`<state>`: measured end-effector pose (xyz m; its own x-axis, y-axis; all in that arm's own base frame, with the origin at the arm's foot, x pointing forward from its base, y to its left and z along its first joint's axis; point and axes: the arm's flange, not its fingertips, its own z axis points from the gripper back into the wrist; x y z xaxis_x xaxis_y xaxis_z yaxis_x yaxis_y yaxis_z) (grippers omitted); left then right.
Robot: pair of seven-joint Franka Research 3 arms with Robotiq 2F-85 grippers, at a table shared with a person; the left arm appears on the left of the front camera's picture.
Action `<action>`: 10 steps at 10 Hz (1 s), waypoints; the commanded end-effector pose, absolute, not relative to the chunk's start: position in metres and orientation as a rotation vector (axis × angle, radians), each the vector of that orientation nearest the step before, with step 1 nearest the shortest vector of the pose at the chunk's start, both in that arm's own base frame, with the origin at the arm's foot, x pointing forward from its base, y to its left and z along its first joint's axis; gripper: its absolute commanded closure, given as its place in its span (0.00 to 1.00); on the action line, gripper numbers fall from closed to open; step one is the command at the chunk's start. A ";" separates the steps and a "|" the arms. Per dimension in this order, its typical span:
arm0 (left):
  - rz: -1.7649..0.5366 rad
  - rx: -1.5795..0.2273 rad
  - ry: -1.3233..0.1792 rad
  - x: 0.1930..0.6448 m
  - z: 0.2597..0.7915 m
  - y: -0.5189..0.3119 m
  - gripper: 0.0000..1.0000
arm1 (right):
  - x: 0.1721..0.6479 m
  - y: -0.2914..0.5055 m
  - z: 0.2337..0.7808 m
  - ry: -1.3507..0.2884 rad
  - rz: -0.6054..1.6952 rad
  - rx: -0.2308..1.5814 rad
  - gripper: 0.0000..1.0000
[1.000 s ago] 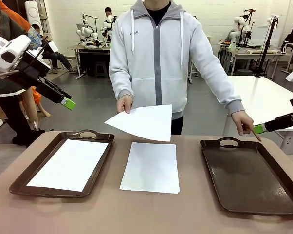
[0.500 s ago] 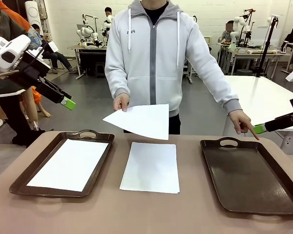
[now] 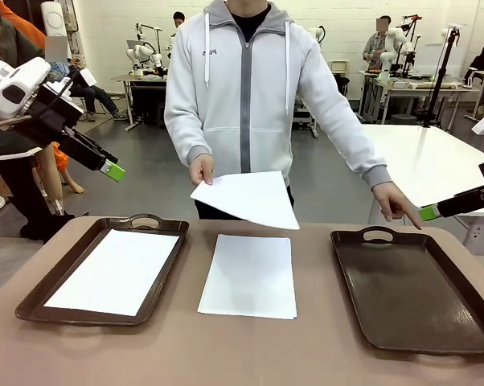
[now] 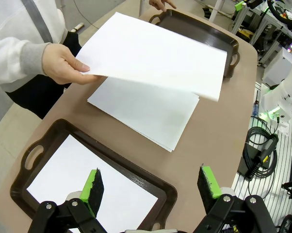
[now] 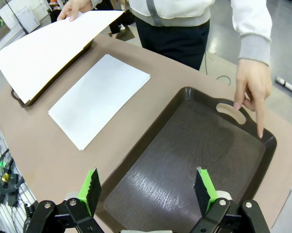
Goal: Sort the A4 documents.
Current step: Receive the A4 Paper.
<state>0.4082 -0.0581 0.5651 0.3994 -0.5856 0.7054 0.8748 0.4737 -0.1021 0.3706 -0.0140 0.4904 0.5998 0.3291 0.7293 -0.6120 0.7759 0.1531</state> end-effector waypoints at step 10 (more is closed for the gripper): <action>-0.993 -0.504 -0.662 0.407 0.564 -0.056 0.00 | 0.393 0.001 0.479 -0.676 0.494 0.522 0.00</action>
